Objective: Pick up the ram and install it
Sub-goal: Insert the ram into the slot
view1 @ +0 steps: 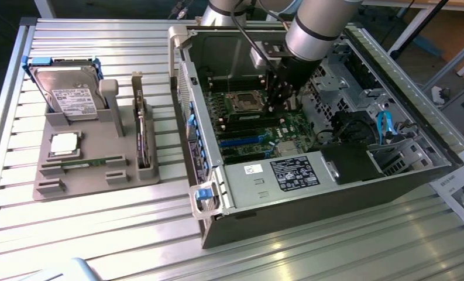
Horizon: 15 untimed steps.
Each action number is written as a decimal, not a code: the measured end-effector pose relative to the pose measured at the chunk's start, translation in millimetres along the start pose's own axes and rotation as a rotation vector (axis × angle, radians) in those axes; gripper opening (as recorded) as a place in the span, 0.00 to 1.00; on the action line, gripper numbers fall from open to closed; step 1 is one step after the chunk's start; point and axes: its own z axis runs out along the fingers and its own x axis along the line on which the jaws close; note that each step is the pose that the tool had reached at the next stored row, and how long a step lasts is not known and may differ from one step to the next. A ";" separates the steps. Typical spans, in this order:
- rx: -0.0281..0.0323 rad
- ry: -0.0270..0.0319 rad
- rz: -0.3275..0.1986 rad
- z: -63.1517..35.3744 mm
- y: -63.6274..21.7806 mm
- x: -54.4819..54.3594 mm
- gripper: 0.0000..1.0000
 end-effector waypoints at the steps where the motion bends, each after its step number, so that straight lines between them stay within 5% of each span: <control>1: 0.0001 -0.0002 0.000 0.1 0.0 0.0 0.12; 15: 0.0001 -0.0003 0.000 0.1 1.9 2.6 0.12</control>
